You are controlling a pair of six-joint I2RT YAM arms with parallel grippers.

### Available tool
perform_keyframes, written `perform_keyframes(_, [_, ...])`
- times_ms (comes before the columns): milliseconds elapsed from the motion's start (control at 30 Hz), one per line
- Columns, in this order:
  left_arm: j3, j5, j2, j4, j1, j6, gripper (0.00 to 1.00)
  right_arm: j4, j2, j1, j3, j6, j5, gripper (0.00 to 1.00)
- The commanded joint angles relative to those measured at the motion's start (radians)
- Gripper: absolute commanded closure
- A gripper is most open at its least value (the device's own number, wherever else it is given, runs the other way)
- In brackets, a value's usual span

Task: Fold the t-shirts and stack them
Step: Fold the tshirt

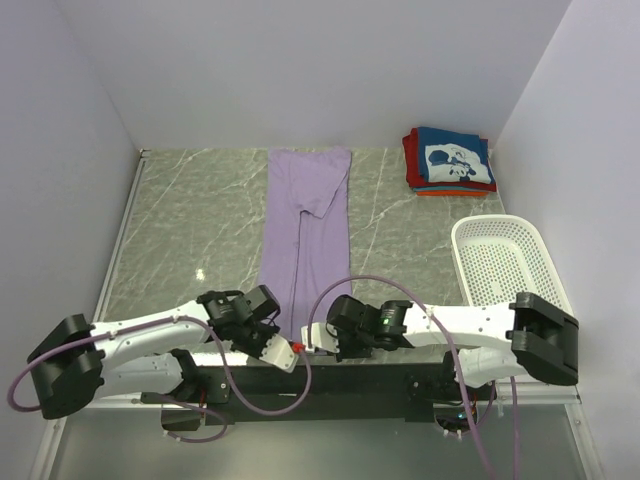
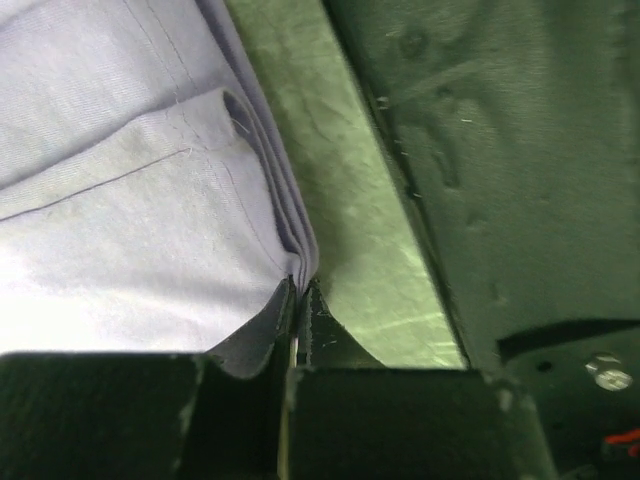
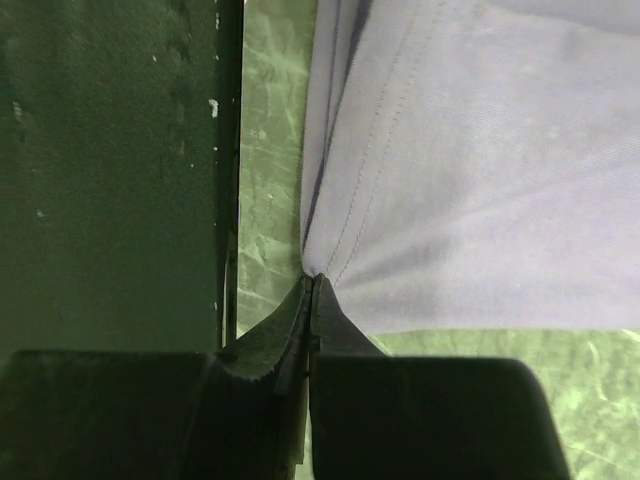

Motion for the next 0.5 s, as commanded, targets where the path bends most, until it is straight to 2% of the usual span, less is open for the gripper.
perform_keyframes(0, [0.016,0.063,-0.077,-0.093,-0.008,-0.031,0.99,-0.005,-0.084,0.0,0.004,0.014,-0.009,1.0])
perform_keyframes(200, [0.086,0.101,-0.117,-0.156,0.007,-0.042,0.99,-0.062,-0.134,-0.011,0.036,-0.009,-0.003,1.0])
perform_keyframes(300, [0.123,0.14,-0.105,-0.156,0.11,-0.003,0.99,-0.06,-0.124,-0.073,0.056,-0.051,-0.003,1.0])
perform_keyframes(333, [0.161,0.166,-0.08,-0.163,0.18,0.011,0.99,-0.063,-0.121,-0.095,0.074,-0.075,-0.004,1.0])
perform_keyframes(467, [0.264,0.212,-0.005,-0.156,0.341,0.078,0.99,-0.07,-0.084,-0.213,0.128,-0.161,-0.011,1.0])
